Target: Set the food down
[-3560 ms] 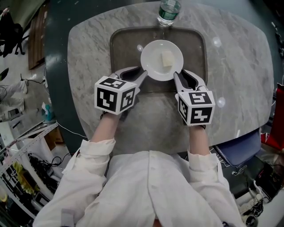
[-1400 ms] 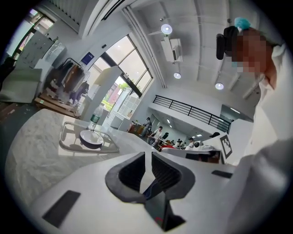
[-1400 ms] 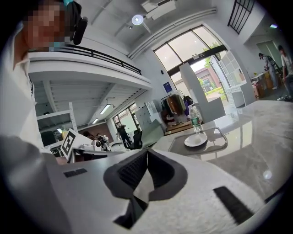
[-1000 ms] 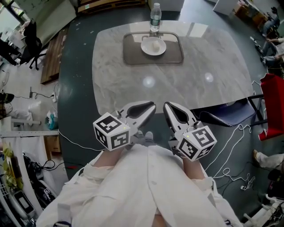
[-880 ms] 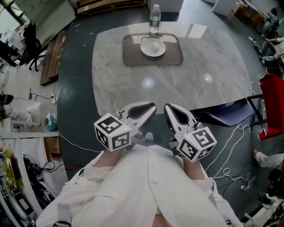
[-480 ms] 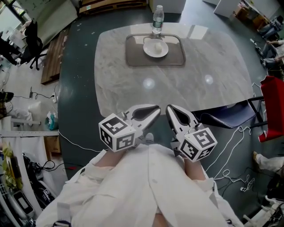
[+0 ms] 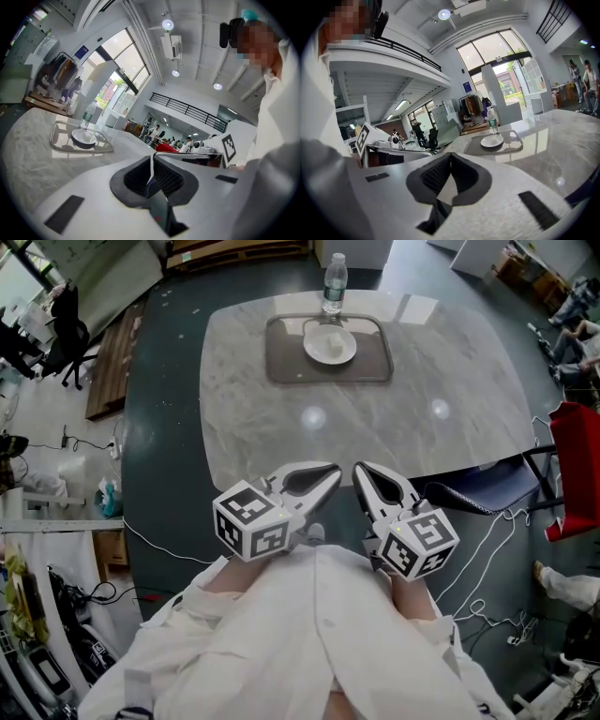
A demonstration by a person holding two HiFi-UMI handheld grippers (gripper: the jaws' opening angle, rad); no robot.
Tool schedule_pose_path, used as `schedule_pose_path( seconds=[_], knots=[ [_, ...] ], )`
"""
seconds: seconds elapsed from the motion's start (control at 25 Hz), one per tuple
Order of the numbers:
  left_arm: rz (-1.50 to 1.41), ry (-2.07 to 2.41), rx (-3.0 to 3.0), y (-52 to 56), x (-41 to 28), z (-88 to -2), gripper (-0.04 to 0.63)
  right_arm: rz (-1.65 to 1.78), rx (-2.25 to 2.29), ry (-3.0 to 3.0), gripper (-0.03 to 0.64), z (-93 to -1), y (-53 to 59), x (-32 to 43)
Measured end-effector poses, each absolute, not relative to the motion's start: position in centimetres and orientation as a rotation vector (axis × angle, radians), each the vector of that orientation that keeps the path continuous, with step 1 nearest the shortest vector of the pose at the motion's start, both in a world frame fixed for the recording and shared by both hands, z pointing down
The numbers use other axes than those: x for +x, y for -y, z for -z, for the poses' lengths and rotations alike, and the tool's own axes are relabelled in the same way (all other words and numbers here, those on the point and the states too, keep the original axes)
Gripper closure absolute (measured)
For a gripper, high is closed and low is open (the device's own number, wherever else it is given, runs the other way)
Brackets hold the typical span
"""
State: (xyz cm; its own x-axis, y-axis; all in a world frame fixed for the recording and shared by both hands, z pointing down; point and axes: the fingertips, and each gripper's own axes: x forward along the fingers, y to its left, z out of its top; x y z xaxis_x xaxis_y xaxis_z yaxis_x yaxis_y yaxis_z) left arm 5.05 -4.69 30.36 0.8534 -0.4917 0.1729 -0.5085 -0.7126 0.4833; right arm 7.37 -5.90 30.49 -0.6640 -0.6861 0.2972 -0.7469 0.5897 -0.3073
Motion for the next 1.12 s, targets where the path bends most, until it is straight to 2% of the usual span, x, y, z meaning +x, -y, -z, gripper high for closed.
schedule_pose_path(
  seconds=[1.12],
  knots=[
    [-0.097,0.734,2.478,5.3,4.3,-31.4,0.566,-0.586,1.159,2.644,0.614,-31.4,6.5,6.2]
  ],
)
